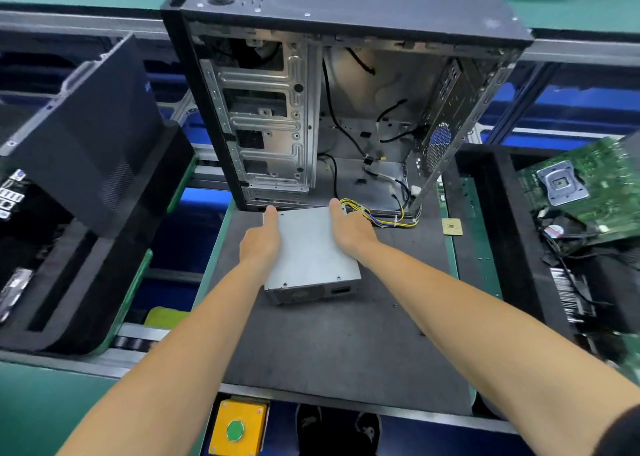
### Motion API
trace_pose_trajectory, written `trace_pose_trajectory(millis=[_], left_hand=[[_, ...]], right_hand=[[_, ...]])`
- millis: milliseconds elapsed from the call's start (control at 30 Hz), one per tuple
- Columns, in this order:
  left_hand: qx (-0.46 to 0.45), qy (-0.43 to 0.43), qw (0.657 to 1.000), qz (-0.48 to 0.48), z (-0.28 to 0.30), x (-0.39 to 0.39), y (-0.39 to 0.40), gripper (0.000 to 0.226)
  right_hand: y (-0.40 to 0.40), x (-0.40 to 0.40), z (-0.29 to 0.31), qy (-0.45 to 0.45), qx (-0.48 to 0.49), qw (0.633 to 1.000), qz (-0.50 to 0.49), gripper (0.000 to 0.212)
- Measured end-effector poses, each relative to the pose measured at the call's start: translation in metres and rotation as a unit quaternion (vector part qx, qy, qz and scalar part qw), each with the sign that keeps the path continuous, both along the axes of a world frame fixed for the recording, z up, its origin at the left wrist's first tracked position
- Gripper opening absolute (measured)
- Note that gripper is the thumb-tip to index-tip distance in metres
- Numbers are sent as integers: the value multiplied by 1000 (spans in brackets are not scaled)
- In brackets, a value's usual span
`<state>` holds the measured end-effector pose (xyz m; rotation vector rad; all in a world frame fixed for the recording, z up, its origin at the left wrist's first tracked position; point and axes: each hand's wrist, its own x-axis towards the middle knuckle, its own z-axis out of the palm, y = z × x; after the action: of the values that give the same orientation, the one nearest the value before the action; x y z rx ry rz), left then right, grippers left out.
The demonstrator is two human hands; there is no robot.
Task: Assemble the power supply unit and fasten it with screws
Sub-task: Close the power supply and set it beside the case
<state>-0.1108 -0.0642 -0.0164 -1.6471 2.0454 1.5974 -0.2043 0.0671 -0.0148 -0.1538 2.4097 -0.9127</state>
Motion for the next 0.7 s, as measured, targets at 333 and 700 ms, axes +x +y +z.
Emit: trace_pose_trajectory(millis=[333,700], left_hand=[[95,36,994,50,12,-3,-1,80],[152,67,986,1,16,-3,-11,72]], right_hand=[[0,3,1,-6,-3,1000,-8,83],[-3,4,0,-2,0,1000,-8,83]])
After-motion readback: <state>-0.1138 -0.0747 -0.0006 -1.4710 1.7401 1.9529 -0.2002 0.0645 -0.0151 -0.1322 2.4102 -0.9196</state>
